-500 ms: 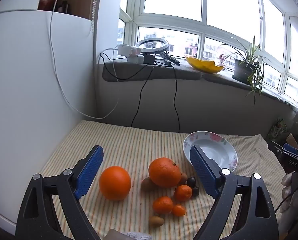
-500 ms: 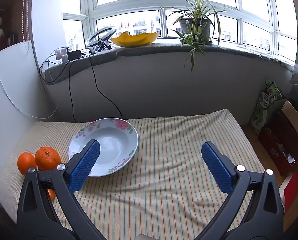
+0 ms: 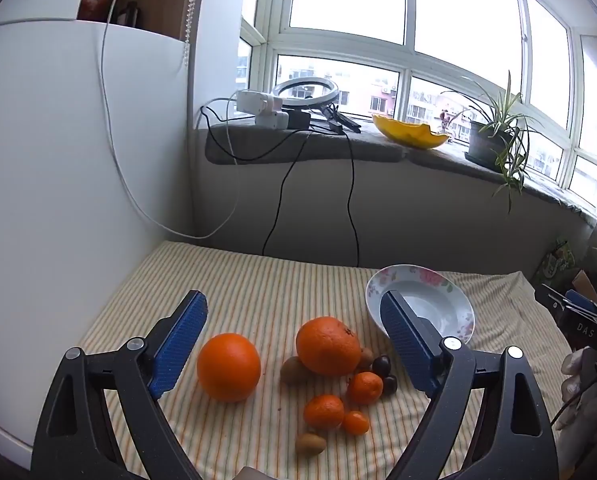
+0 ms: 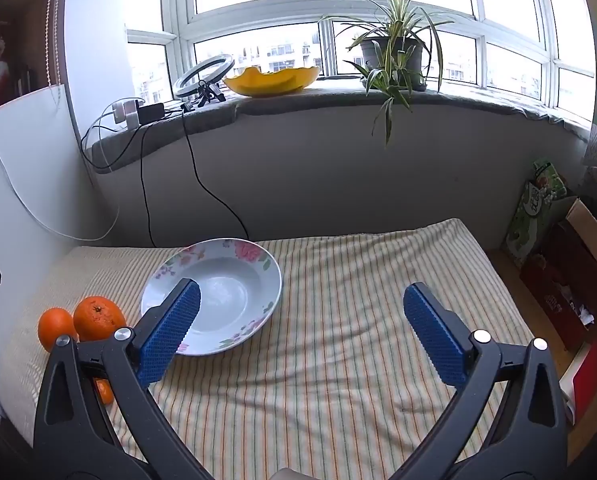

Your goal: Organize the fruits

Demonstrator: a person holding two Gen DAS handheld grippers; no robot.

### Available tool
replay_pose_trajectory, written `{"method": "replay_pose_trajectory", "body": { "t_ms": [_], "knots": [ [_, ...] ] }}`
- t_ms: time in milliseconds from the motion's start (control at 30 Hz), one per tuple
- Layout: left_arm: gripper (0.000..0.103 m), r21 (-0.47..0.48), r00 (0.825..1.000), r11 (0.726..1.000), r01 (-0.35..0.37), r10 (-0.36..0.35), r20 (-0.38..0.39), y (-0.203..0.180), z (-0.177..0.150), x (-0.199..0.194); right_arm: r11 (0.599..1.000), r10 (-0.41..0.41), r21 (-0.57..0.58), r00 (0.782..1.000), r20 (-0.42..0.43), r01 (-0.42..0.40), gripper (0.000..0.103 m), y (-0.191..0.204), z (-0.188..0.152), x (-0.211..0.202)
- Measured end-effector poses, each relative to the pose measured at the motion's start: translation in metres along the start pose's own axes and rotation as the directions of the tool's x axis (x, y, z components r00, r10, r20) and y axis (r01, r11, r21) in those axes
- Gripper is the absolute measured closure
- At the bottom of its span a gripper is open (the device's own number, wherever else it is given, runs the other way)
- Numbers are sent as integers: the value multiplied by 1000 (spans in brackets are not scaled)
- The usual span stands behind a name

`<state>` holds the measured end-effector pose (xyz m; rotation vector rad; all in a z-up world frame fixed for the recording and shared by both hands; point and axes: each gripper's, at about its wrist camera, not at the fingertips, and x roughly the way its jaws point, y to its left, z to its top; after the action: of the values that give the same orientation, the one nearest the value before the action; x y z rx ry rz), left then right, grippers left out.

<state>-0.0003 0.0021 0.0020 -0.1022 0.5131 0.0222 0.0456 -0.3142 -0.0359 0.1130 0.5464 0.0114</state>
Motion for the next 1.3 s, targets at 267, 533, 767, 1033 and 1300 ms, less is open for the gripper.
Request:
{"method": "replay_pose_trajectory", "body": {
  "t_ms": [267, 533, 767, 1033, 1300],
  "knots": [
    [14, 0, 1000, 1000, -2, 2, 0, -2, 0, 0, 1000, 5, 2, 1000, -6, -5, 0, -1, -1, 2],
    [14, 0, 1000, 1000, 0, 0, -1, -1, -1, 0, 1000, 10, -15, 1000, -11, -10, 0, 2, -2, 2],
    [14, -2, 1000, 1000, 0, 0, 4, -2, -1, 1, 1000, 16, -14, 1000, -11, -16, 0, 3, -2, 1],
    [14, -1, 1000, 1000, 0, 0, 5, -2, -2, 1, 1000, 15, -17, 1000, -12, -15, 0, 4, -2, 0],
    [14, 1, 1000, 1000, -2, 2, 6, -4, -1, 1, 1000, 22, -22, 1000, -19, -23, 0, 5, -3, 1]
  ]
}}
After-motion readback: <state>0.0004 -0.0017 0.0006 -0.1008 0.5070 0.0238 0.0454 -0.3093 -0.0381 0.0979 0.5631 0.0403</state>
